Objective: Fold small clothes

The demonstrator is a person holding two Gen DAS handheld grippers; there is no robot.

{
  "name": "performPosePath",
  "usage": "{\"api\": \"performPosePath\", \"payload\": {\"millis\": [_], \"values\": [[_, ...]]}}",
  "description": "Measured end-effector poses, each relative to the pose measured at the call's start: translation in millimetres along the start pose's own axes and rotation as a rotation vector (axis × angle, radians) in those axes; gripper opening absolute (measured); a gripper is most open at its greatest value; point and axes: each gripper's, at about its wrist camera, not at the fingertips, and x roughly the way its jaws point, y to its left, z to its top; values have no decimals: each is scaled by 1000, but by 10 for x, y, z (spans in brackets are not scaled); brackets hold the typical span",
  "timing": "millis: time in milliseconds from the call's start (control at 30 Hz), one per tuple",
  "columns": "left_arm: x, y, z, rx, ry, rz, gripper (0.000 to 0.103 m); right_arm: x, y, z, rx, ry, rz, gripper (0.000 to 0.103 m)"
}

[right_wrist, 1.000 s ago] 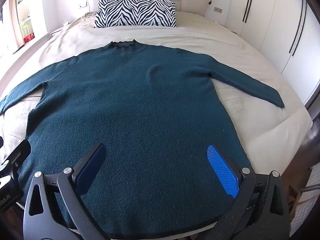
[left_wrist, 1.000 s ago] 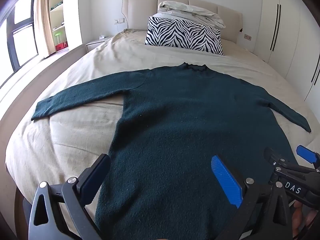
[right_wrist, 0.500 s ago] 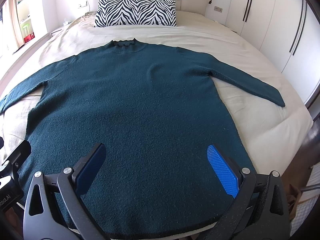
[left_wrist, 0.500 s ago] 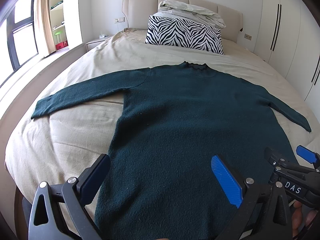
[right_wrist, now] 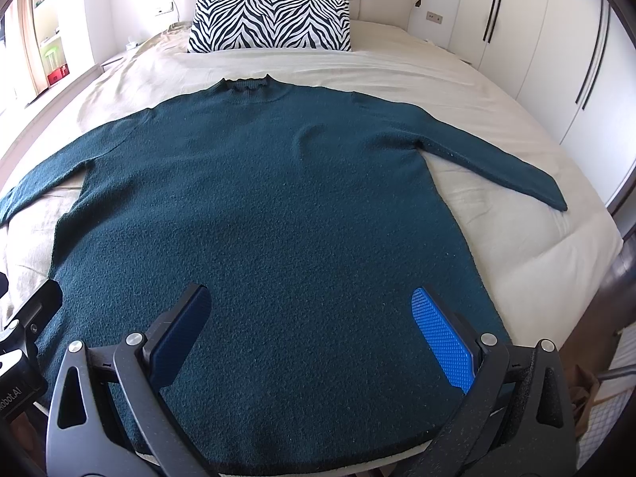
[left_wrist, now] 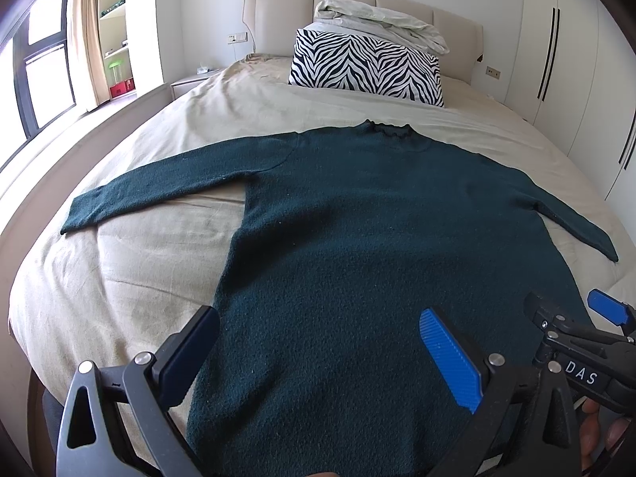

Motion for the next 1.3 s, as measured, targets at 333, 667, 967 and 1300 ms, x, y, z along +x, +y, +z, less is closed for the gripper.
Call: {"api": "performPosePath", "payload": {"millis": [333, 667, 967, 1300], "values": [[2, 1, -9, -1, 2, -1, 103, 24, 13, -5, -1, 5, 0, 103], [5, 9, -29, -5, 6, -3, 103, 32, 14, -15, -3, 7, 2, 103], [6, 13, -32, -6, 10, -2, 103, 44, 22, -21, -3, 10, 1, 103], [20, 19, -52, -7, 11, -1, 103, 60, 40, -21, -5, 12, 1, 103]]}}
